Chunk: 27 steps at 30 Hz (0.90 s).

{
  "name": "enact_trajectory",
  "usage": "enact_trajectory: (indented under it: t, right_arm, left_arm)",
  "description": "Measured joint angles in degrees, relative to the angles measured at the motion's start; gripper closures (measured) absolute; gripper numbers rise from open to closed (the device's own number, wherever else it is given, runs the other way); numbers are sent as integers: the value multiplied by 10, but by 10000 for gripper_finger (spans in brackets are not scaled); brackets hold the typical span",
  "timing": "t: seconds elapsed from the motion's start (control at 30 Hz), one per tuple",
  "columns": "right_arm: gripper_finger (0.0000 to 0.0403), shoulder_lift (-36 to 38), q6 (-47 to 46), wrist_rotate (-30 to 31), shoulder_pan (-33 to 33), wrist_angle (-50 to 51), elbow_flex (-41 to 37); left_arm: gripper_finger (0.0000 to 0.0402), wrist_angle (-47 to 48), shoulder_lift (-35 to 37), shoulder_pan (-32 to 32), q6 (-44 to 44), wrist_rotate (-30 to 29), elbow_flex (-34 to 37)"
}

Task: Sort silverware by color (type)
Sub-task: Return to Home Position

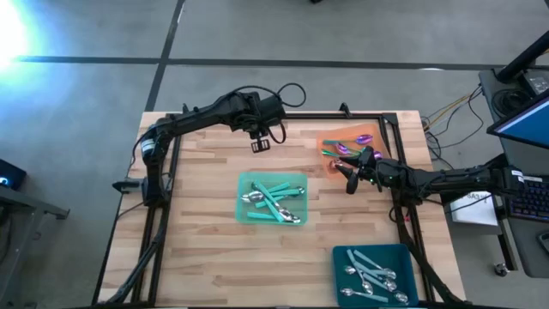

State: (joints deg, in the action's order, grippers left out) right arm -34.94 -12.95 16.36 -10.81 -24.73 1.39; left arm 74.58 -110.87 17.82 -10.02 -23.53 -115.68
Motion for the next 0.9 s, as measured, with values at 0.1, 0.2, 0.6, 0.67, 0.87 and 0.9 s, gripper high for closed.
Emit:
enact_trajectory:
  t: [0.1,0.2,0.6,0.67,0.87,0.9]
  right_arm:
    - [239,4,0,0,0,2,-1]
    - [239,31,-1,0,0,10,-7]
    - [239,187,-1,1,-24,59,-7]
    - [239,213,-1,1,-36,61,-7]
    - [239,287,-1,1,-83,61,-7]
    - [239,298,-1,1,-92,59,-7]
  left_arm:
    - [306,-1,0,0,0,0,0]
    - [306,-1,0,1,0,0,2]
    - [306,-1,0,15,-17,1,35]
    - [306,-1,0,20,-18,1,43]
    - [306,-1,0,34,-40,1,68]
    - [306,-1,0,36,-43,1,72]
